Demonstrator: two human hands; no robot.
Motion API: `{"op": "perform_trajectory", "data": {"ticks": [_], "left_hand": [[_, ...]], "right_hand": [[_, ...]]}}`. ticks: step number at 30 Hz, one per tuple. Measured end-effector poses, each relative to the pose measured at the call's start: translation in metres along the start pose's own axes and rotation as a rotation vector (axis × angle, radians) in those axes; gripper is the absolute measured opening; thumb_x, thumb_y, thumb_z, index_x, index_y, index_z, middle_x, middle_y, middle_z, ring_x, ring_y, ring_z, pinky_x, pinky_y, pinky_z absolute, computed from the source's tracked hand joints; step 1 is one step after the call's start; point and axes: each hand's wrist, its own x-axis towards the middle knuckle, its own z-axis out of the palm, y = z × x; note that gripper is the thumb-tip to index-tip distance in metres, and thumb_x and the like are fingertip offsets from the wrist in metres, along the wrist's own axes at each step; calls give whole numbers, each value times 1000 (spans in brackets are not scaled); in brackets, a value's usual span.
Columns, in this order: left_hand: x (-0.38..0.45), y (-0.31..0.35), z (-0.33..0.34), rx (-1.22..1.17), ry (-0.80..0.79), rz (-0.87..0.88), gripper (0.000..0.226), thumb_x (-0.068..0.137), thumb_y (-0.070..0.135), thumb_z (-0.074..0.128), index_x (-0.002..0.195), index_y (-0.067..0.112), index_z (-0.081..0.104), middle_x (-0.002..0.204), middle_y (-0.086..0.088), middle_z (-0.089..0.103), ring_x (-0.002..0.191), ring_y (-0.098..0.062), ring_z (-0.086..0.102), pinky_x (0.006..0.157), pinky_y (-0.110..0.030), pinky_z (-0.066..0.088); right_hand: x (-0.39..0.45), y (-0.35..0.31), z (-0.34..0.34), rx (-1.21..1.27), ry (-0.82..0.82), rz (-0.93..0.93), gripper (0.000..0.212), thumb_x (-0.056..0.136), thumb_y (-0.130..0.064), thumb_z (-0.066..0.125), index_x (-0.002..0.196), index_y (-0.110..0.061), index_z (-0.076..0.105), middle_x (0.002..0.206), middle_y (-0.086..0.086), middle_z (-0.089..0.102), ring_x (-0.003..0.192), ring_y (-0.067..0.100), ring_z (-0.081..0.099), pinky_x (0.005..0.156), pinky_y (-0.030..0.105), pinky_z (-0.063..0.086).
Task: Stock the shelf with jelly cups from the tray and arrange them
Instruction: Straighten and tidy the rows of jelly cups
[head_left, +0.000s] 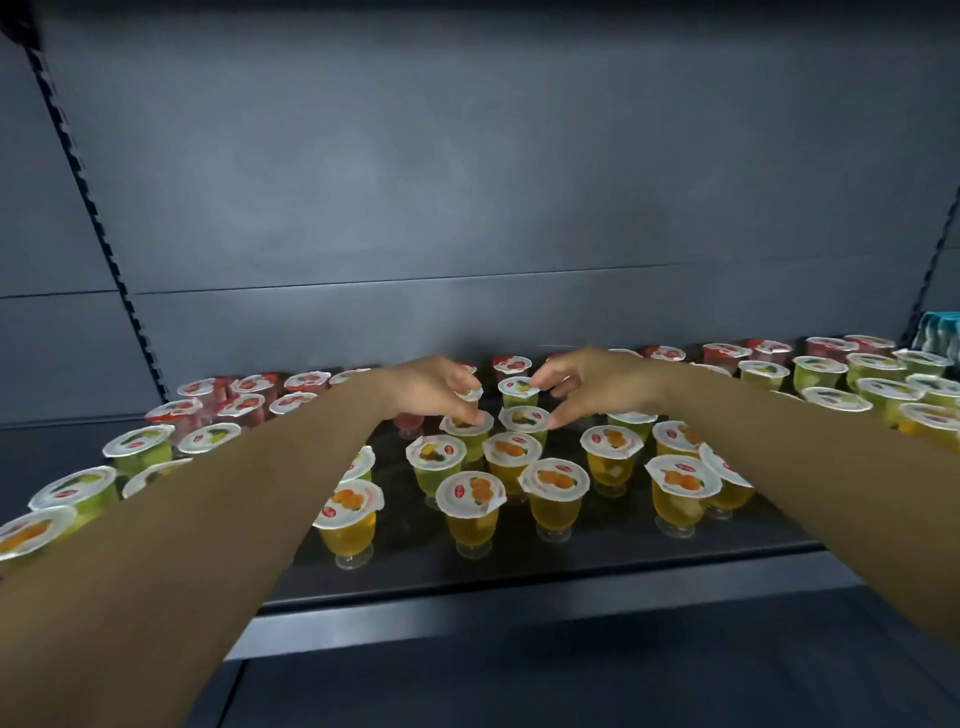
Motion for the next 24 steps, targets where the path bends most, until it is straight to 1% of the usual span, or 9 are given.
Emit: {"op": "perform_trajectory", "data": {"ticks": [3, 6, 10, 12, 14, 17, 20, 23, 24], "left_hand": [[11, -5, 4, -9, -18, 8, 57, 84, 39, 67, 137, 28, 47, 146, 5, 40, 129, -21, 43, 99, -33, 44], [20, -8, 4, -2, -24, 26, 56, 83, 35, 69, 135, 26, 50, 145, 4, 42, 128, -21, 44, 97, -31, 44], [26, -8, 2, 30, -39, 81, 52, 84, 32, 68, 133, 22, 53, 140, 3, 48, 125, -20, 47, 93, -27, 41], [26, -9, 3, 65, -71, 105, 49, 83, 34, 69, 129, 22, 57, 135, 3, 53, 119, -18, 51, 93, -29, 45], [28, -10, 4, 113, -93, 126, 41, 83, 35, 69, 121, 22, 63, 123, 4, 61, 106, -16, 57, 84, -24, 50], [30, -11, 1, 164, -82, 135, 27, 85, 35, 66, 108, 20, 69, 105, 2, 64, 86, -14, 59, 64, -17, 46], [29, -16, -5, 193, -85, 123, 30, 86, 33, 65, 112, 19, 69, 107, 1, 65, 87, -15, 59, 66, -16, 48], [28, -22, -9, 202, -85, 107, 34, 84, 32, 67, 116, 21, 67, 117, 3, 64, 97, -15, 60, 79, -22, 52], [27, -24, -10, 204, -85, 106, 35, 84, 32, 68, 117, 21, 66, 120, 4, 62, 101, -16, 59, 80, -22, 51]], "right_hand": [[15, 6, 5, 24, -37, -2, 59, 82, -17, 73, 136, -22, 49, 140, -6, 50, 127, 12, 47, 100, 29, 42], [24, 8, 7, 18, -81, -6, 59, 81, -17, 74, 135, -25, 49, 140, -7, 49, 129, 14, 47, 105, 34, 43], [29, 8, 9, -3, -128, -9, 58, 82, -16, 72, 134, -25, 50, 139, -7, 51, 127, 14, 49, 102, 31, 43], [31, 8, 9, -14, -139, -17, 56, 83, -15, 72, 134, -24, 51, 137, -7, 53, 125, 13, 51, 100, 30, 44], [33, 7, 8, -28, -155, -21, 54, 83, -14, 72, 133, -23, 52, 135, -7, 55, 123, 12, 52, 98, 28, 45], [38, 6, 6, -64, -166, -27, 50, 83, -15, 72, 130, -23, 55, 133, -6, 57, 121, 13, 54, 95, 26, 46], [44, 4, 7, -108, -153, -33, 49, 84, -19, 71, 130, -22, 55, 134, -6, 56, 122, 14, 53, 99, 29, 45], [50, 1, 9, -128, -145, -33, 52, 83, -23, 72, 132, -24, 55, 136, -6, 54, 123, 15, 53, 99, 32, 46], [52, 0, 10, -133, -145, -33, 53, 83, -25, 73, 132, -24, 54, 137, -7, 54, 123, 16, 52, 100, 33, 46]]}}
